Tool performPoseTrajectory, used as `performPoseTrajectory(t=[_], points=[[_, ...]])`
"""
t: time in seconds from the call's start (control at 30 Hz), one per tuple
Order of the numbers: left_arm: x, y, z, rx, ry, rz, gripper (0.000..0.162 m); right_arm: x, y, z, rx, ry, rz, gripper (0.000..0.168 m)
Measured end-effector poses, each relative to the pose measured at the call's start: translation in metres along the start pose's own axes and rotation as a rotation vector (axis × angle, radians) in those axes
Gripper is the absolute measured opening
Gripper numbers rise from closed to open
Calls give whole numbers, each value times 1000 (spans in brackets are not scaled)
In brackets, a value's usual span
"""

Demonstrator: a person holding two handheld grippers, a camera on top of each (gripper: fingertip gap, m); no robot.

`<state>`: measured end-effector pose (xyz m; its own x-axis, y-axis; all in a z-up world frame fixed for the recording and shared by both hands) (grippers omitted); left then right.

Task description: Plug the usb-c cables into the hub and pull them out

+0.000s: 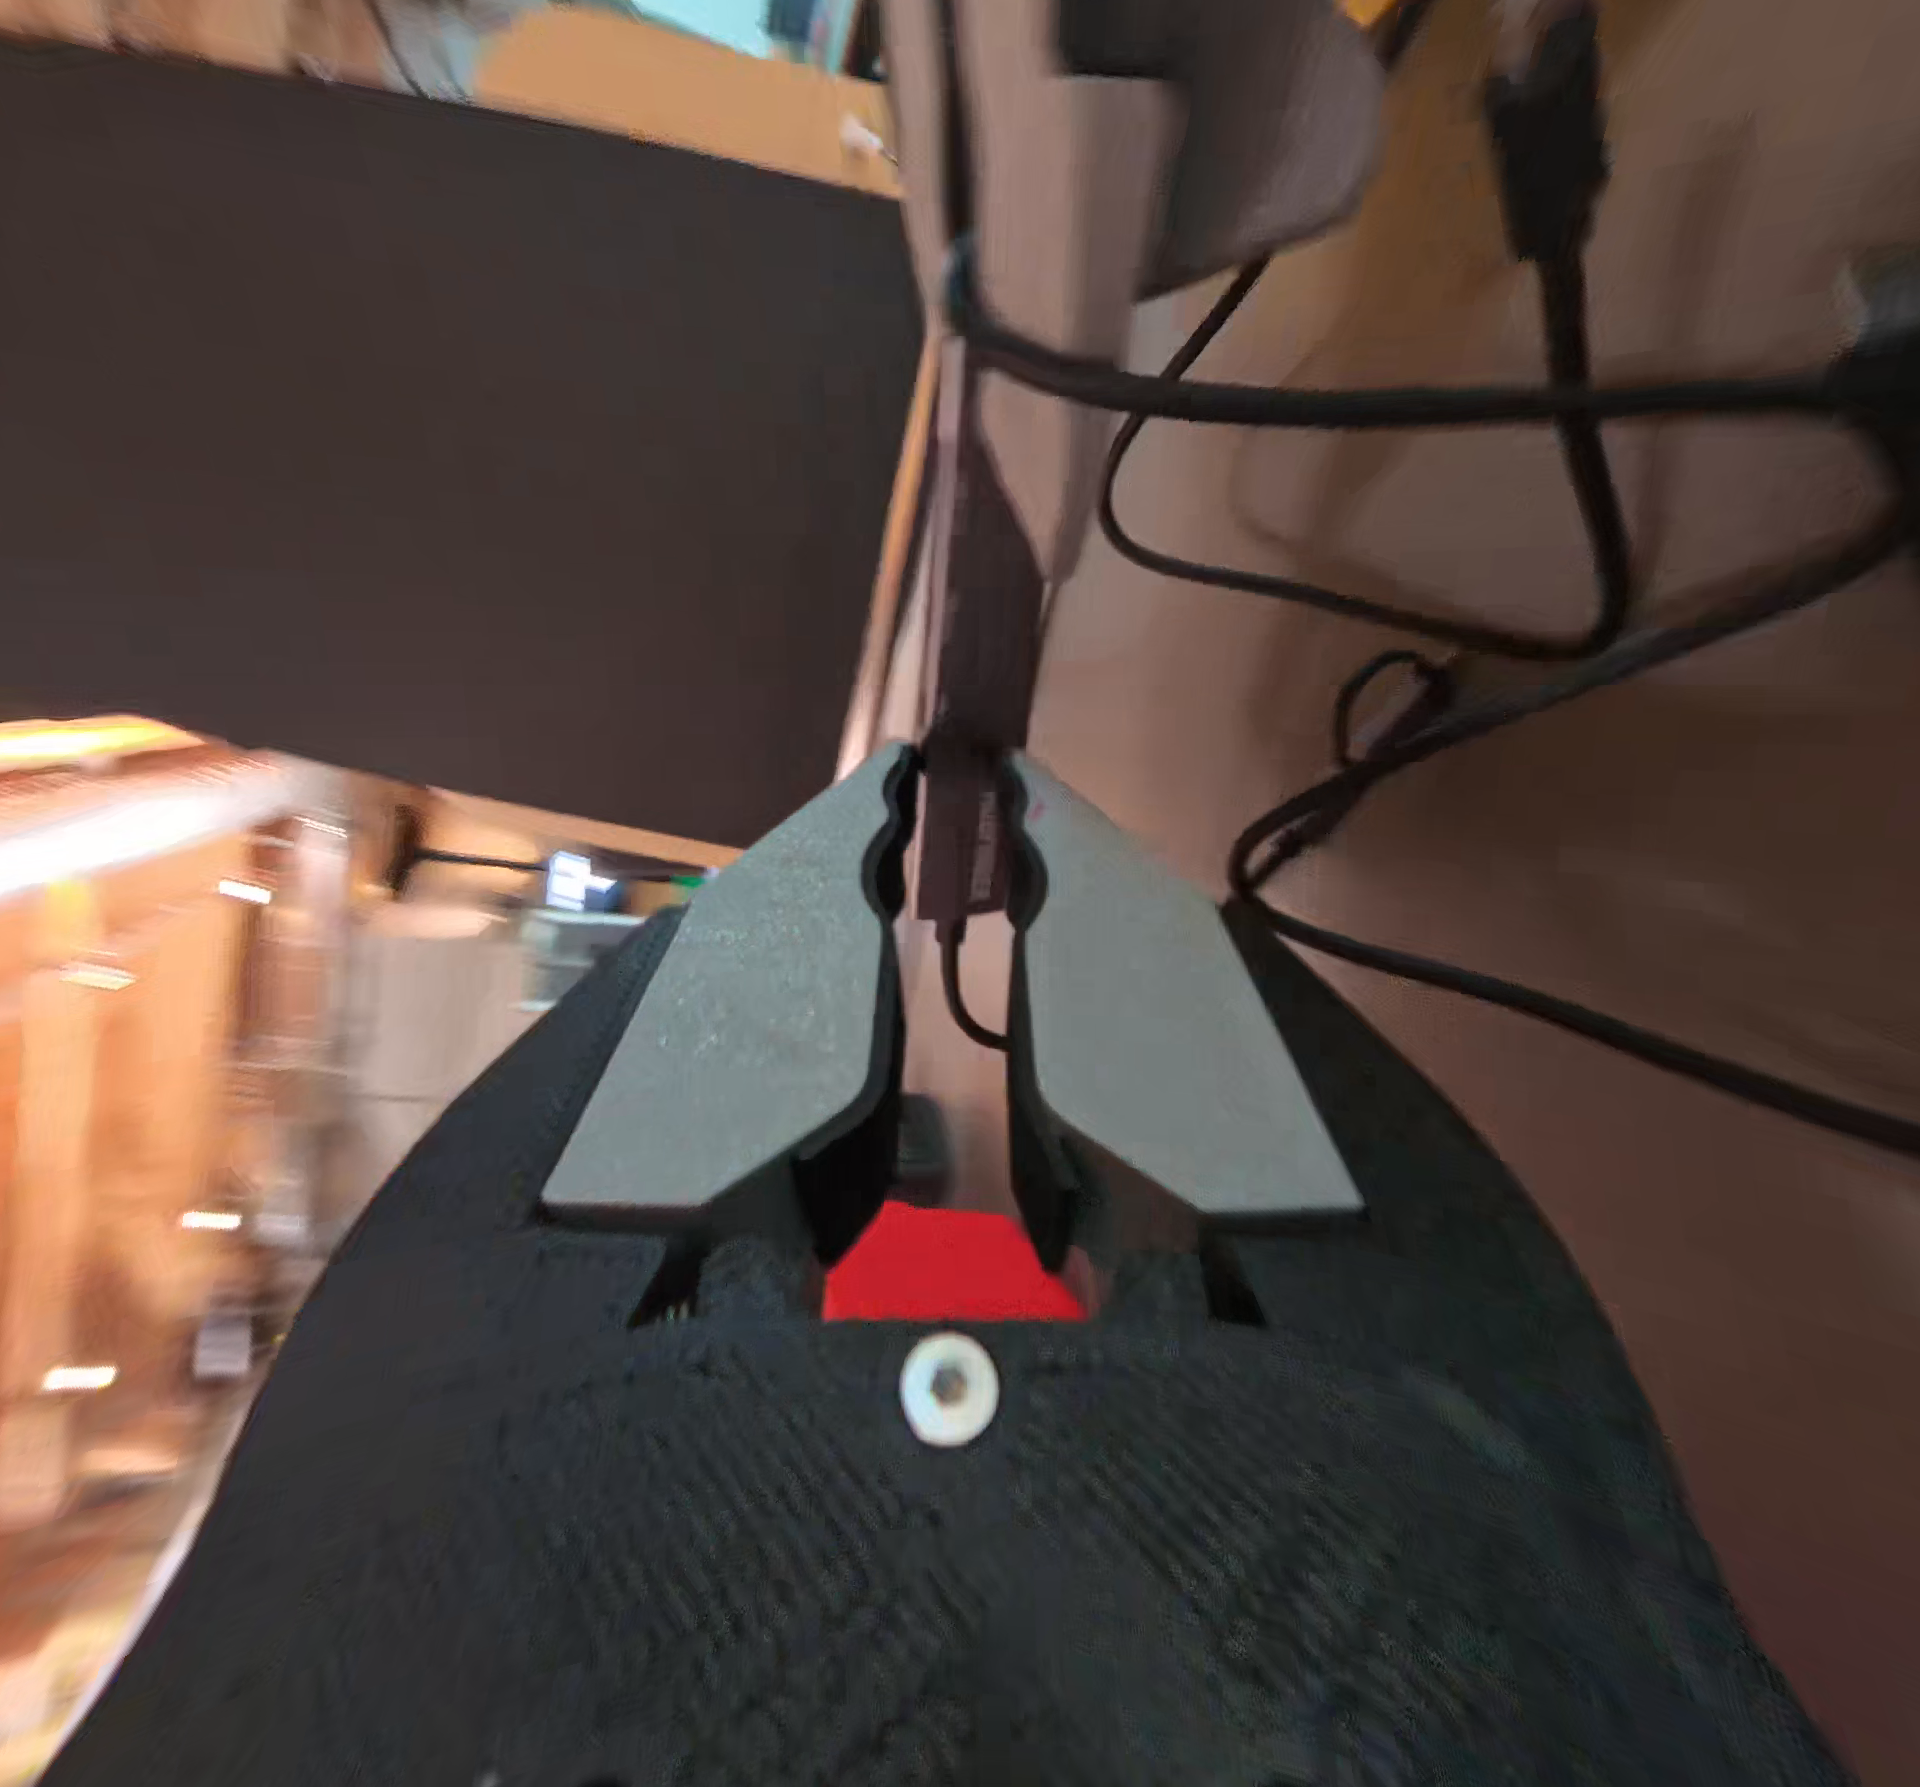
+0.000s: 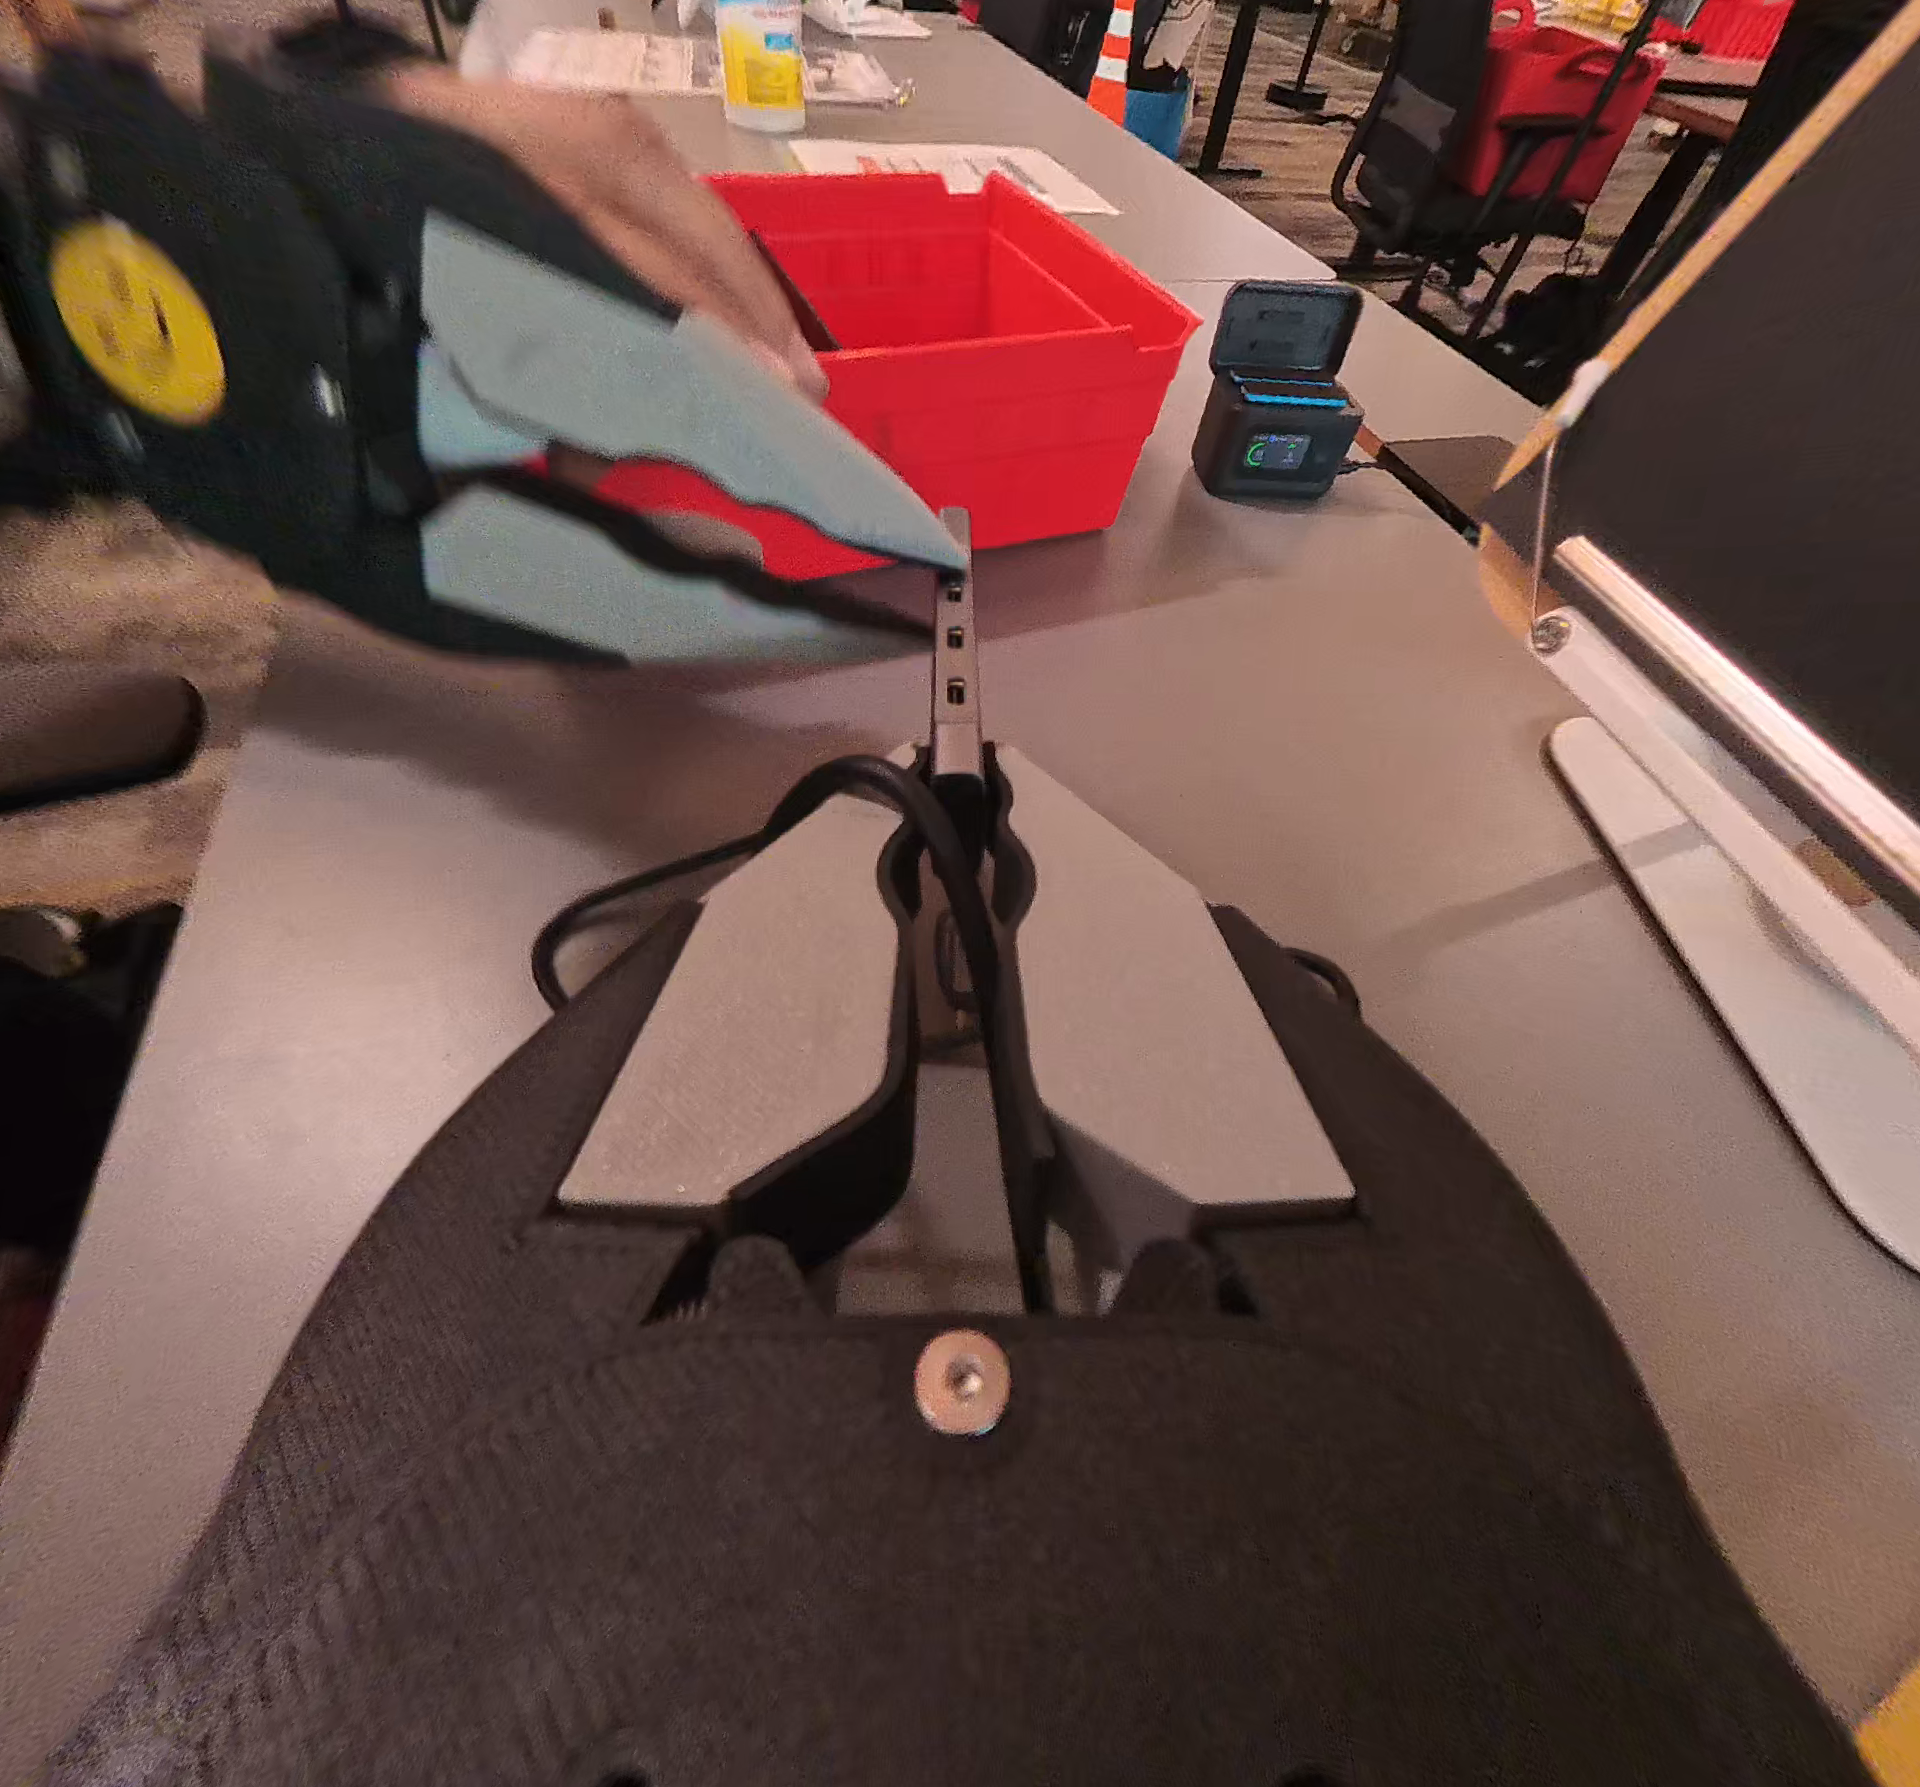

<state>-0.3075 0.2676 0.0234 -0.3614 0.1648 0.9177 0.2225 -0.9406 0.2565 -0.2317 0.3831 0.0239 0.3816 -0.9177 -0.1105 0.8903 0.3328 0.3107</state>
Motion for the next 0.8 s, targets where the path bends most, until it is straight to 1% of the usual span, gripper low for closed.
performPoseTrajectory(t=[0.03,0.1,0.17,0.23,0.27,0.33,0.37,0.47,0.53,0.6,0.67,0.7,0.8], points=[[6,3,-1,6,97,-63,10,2,1,-2,1,37,0,6],[17,9,-4,-13,233,-192,25,5,3,-2,-24,78,15,6],[23,13,-6,-62,284,-307,26,8,6,1,-55,98,38,5],[27,11,-10,-61,304,-352,28,12,7,3,-73,130,61,5],[26,9,-11,-57,309,-386,28,14,7,3,-73,149,59,6],[22,7,-8,-79,352,-466,15,17,8,3,-78,186,52,5],[19,5,-8,-93,381,-495,16,19,9,3,-82,191,69,5],[11,2,-8,-111,416,-516,20,24,12,4,-109,203,109,5],[7,3,-7,-126,430,-523,17,25,13,3,-116,217,129,6],[7,7,-7,-154,432,-494,17,25,14,2,-130,206,148,6],[6,13,-6,-182,450,-484,12,22,14,2,-132,190,140,8],[6,16,-5,-189,456,-478,9,20,14,1,-128,181,131,10],[4,21,-4,-186,469,-453,8,16,10,-4,-84,154,115,12]])
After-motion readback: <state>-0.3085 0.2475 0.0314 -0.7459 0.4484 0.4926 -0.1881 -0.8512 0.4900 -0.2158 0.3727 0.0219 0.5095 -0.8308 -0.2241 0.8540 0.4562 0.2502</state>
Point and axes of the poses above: each gripper's, where its closed fingertips meet, y back along the fingers, z out of its top, x = y × z across the jaws, the point moved 8 cm from there along y, back along the fingers, and after that the axes turned 2 degrees about -z, right-handed, at the moved point
